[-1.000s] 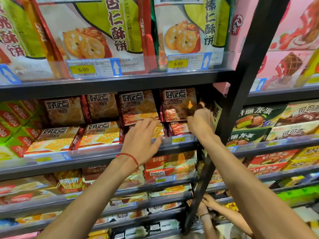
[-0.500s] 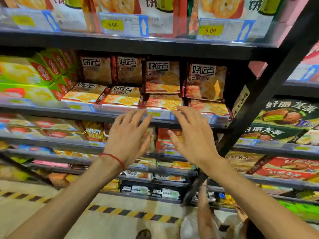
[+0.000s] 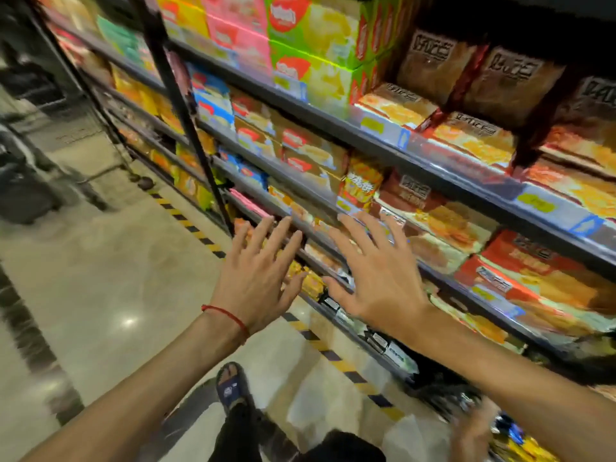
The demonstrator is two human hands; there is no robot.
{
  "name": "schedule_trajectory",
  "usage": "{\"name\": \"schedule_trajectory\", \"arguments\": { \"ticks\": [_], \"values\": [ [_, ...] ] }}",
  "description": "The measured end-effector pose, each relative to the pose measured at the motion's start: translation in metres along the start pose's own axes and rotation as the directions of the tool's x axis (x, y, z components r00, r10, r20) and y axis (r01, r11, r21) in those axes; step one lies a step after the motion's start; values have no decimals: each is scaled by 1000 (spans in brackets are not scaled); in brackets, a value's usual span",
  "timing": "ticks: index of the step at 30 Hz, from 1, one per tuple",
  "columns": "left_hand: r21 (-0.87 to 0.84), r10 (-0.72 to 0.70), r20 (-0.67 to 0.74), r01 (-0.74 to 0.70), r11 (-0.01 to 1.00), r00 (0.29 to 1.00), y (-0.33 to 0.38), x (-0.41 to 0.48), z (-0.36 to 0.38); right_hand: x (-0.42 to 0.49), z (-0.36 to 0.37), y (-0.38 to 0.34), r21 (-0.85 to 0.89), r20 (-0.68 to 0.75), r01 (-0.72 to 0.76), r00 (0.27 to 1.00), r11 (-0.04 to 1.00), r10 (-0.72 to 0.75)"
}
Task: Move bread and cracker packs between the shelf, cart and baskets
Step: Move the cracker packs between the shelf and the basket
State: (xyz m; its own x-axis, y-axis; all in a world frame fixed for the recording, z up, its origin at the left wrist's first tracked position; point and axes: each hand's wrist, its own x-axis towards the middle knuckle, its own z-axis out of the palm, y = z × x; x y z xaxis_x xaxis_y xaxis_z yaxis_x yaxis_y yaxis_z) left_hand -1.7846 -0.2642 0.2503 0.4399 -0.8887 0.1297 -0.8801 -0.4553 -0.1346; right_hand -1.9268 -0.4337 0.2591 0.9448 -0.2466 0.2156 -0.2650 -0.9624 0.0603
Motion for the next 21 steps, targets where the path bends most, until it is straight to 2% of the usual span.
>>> {"name": "schedule_trajectory", "arguments": {
  "ticks": [5,10,15,21],
  "values": [
    [-10,-191,54,191,981,980,-104,-45,23,90,32,-93,44,0,169,986,985,-169],
    [44,-364,100,361,932,926,-223,-77,45,183,64,-195,95,40,253,965,963,-258],
    [63,-499,84,495,866,862,-337,-108,56,264,87,-293,223,-107,341,940,913,-325],
    [69,-621,107,617,784,777,-450,-127,82,365,107,-384,217,-23,378,924,900,-383]
  ]
}}
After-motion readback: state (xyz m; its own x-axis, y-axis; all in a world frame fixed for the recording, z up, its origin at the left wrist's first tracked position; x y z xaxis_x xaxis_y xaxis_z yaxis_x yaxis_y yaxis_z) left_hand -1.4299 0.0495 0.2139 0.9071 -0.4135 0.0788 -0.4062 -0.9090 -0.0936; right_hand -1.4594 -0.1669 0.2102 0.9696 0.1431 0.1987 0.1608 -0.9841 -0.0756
